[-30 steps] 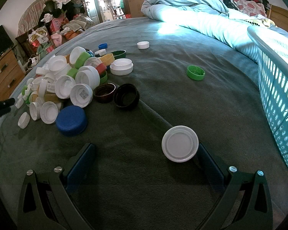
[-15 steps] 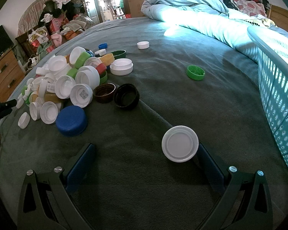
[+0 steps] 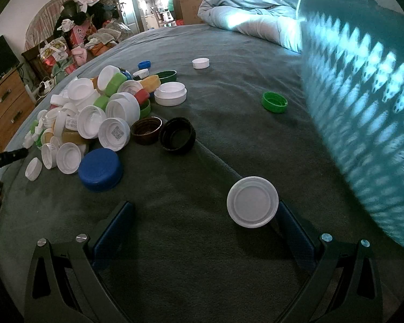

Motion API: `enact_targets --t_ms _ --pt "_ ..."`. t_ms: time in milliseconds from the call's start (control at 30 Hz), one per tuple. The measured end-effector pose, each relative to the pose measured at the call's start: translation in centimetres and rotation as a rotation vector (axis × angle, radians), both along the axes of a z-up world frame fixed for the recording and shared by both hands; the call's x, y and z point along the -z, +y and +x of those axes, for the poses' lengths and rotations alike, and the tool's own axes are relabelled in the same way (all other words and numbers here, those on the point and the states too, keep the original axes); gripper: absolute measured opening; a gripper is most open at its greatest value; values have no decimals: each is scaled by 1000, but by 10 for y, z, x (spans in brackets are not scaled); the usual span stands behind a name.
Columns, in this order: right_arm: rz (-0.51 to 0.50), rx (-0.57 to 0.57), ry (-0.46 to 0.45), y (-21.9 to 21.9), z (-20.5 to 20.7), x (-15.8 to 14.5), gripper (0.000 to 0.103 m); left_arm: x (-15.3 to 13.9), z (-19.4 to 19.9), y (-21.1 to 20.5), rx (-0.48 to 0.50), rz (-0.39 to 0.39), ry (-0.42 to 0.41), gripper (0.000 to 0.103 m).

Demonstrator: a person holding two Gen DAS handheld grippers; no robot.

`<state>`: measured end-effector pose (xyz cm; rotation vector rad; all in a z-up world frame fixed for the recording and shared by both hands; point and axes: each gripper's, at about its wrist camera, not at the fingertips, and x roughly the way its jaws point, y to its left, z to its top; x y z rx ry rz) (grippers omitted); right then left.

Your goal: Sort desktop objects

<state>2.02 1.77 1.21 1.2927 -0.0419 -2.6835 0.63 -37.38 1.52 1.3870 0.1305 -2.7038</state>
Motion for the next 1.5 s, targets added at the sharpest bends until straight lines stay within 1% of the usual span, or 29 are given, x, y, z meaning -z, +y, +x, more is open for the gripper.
enact_targets --t_ms 33,100,233,367,467,567,700,800,833,900,933,1033,1100,1167,1267,1333,1433,1467,1500 --pt "-9 1 -8 0 0 0 102 0 3 1 6 -5 -2 103" --pt "3 0 3 0 1 -1 102 0 12 3 20 -10 -1 103" --pt "5 0 5 0 2 -2 102 0 25 -1 51 21 21 103" --pt "6 -1 6 0 2 -3 102 0 25 1 53 3 24 103" --pt "19 -1 0 -1 1 -2 102 0 26 0 52 9 30 103" --pt "-11 -1 2 3 -3 -3 102 0 27 0 54 18 42 103" --pt "-16 0 -3 6 -2 -3 102 1 28 -2 50 38 57 103" --pt "-20 0 -5 4 -1 -3 102 -4 29 0 48 28 58 103" --pt "-19 0 -5 4 -1 -3 102 -7 30 -1 46 36 67 103" --pt "-29 0 -11 2 0 -2 102 -16 34 -11 21 67 109 103" --pt "-29 0 -11 2 0 -2 102 -21 35 -18 4 71 131 103" --pt "-29 0 -11 2 0 -2 102 -29 34 -38 -29 35 185 103" --pt "-29 0 -11 2 0 -2 102 -31 32 -54 -44 55 206 103" --pt "-29 0 -10 2 0 -2 102 -35 28 -70 -79 58 239 103" --pt "-44 0 -16 -1 1 -1 102 -37 20 -96 -152 96 280 103" --pt "-45 1 -19 -2 1 -1 102 -31 15 -111 -194 138 277 103" --pt "-45 0 -22 -2 2 -1 102 -18 12 -123 -231 222 214 103" --pt "-41 0 -21 -2 2 -1 102 -20 15 -121 -214 241 225 103" --pt "-41 0 -22 -2 2 -1 102 -24 17 -117 -197 232 234 103"
